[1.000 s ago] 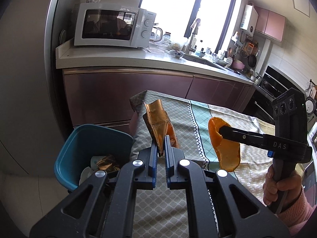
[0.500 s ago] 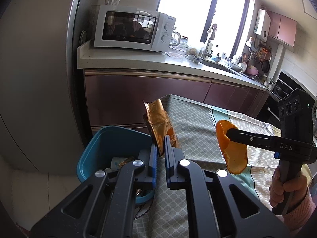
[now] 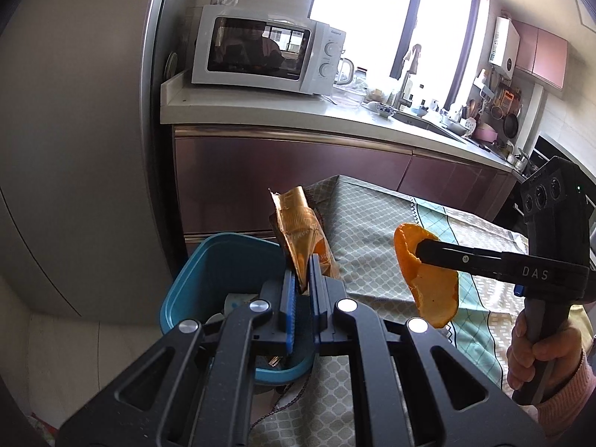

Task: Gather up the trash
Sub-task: 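Carry the gold wrapper and orange peel over the teal bin with both grippers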

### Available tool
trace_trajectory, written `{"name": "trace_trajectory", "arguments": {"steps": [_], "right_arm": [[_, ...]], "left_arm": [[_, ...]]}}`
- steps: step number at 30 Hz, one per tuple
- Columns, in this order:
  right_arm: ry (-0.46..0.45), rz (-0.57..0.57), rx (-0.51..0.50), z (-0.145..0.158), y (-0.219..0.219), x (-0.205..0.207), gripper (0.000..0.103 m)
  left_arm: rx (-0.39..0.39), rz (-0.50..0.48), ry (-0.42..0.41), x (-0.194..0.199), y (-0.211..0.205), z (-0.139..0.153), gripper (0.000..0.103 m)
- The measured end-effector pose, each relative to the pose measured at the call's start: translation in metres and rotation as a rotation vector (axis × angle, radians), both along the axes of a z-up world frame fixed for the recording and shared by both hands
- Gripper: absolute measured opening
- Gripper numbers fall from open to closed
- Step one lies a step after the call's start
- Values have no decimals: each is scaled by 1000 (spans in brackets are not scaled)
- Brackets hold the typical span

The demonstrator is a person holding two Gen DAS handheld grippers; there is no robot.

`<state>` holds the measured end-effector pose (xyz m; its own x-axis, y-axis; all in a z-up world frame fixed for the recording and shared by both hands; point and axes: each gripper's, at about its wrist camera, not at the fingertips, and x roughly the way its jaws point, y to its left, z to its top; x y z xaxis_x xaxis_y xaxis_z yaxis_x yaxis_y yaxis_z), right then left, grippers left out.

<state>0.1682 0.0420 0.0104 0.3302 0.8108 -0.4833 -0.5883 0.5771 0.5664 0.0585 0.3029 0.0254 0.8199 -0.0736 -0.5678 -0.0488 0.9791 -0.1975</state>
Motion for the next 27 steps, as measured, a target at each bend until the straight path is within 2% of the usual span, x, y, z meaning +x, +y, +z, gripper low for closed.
{"name": "trace_trajectory", "arguments": {"steps": [27], "right_arm": [[50, 38, -32, -15, 42, 20, 11]], "left_arm": [[-5, 44, 47, 11, 14, -17, 7]]}}
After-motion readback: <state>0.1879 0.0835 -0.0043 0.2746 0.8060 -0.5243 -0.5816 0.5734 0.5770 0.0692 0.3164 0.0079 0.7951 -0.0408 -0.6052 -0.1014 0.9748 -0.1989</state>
